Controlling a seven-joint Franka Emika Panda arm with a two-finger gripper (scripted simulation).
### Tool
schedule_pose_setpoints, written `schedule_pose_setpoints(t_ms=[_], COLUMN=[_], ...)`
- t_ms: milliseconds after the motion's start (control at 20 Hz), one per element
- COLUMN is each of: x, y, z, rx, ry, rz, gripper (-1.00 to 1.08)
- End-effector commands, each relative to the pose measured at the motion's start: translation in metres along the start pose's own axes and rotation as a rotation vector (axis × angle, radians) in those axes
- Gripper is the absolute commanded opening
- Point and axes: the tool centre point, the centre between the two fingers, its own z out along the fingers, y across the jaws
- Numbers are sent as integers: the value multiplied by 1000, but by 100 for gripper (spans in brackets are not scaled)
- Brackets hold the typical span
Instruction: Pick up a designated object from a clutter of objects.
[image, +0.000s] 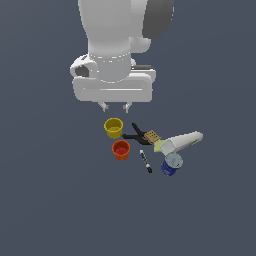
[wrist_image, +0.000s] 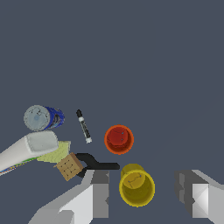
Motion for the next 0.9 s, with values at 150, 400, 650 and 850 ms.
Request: schedule_pose_setpoints(t_ms=[150, 400, 650, 850], x=[-4, -9, -17, -25], y=[6, 14, 24, 31], z=[16, 37, 61, 79], rx=[5, 14, 29, 43], ry=[-16, -37, -60, -76], rz=[-65, -152, -253, -333], gripper=[28, 28, 28, 28])
